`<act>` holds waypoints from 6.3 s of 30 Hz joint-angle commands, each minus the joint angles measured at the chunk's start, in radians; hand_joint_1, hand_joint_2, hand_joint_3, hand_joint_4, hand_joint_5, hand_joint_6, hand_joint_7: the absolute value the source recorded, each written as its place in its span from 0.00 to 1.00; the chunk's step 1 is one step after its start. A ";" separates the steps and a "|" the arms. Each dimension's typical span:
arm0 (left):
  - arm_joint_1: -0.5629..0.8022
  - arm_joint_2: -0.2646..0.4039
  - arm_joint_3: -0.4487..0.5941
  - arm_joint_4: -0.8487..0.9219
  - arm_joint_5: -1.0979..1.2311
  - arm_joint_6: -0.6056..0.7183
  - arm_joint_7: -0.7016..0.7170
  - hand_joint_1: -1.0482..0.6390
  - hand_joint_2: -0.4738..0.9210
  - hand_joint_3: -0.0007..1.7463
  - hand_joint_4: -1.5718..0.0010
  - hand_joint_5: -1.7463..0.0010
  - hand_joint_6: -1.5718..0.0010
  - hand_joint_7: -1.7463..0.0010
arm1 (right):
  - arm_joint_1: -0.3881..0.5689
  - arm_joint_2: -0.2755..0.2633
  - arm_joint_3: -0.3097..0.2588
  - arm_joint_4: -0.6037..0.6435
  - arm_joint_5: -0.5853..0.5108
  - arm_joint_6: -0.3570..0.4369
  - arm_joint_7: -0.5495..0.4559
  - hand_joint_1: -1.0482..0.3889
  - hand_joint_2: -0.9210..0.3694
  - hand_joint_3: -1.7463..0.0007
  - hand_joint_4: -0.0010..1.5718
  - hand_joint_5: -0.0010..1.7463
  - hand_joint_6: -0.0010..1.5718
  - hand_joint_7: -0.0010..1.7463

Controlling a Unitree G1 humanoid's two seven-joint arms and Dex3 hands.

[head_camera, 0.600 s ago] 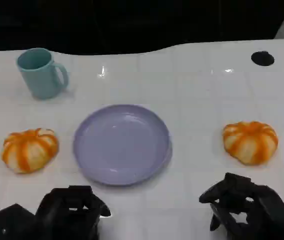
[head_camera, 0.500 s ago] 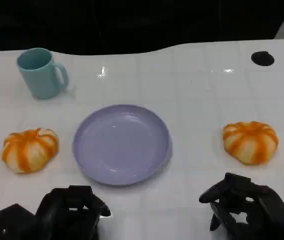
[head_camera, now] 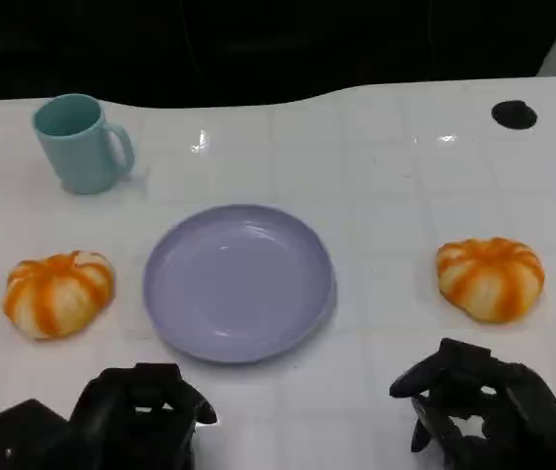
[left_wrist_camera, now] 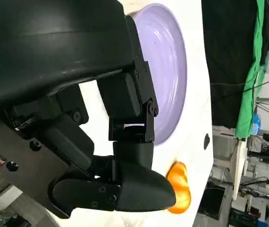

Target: Grasp the bread from the table and place it into the plate.

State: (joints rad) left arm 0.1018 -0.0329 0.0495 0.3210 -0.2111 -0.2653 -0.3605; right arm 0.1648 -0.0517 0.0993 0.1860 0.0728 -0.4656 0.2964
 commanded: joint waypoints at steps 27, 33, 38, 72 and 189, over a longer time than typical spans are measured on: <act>-0.003 0.013 0.004 0.006 0.005 -0.015 0.008 0.00 0.72 0.42 0.00 0.30 0.09 0.57 | -0.025 0.003 -0.041 -0.029 -0.006 -0.034 -0.054 0.48 0.04 0.84 0.40 0.57 0.49 0.28; 0.000 0.013 0.004 0.002 0.007 -0.015 0.010 0.00 0.72 0.41 0.00 0.30 0.09 0.56 | -0.061 -0.030 -0.070 -0.021 -0.103 -0.097 -0.110 0.44 0.00 0.90 0.33 0.41 0.42 0.18; 0.000 0.015 0.005 0.002 0.004 -0.012 0.004 0.00 0.72 0.41 0.00 0.30 0.09 0.56 | -0.098 -0.073 -0.084 -0.003 -0.195 -0.142 -0.164 0.40 0.00 0.93 0.26 0.33 0.35 0.10; 0.011 0.013 0.009 -0.010 -0.013 0.000 -0.006 0.00 0.73 0.39 0.00 0.30 0.10 0.57 | -0.311 -0.313 0.100 0.004 -1.050 0.312 -0.539 0.32 0.02 0.99 0.00 0.21 0.17 0.00; 0.046 0.005 -0.028 -0.043 0.006 -0.011 0.022 0.00 0.76 0.34 0.00 0.30 0.08 0.58 | -0.928 0.114 0.494 0.784 -0.825 0.085 -0.701 0.26 0.00 0.87 0.12 0.17 0.23 0.00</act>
State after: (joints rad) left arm 0.1424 -0.0369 0.0178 0.2757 -0.2106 -0.2755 -0.3458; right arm -0.7763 0.0806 0.6012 1.0039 -0.7716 -0.3777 -0.4365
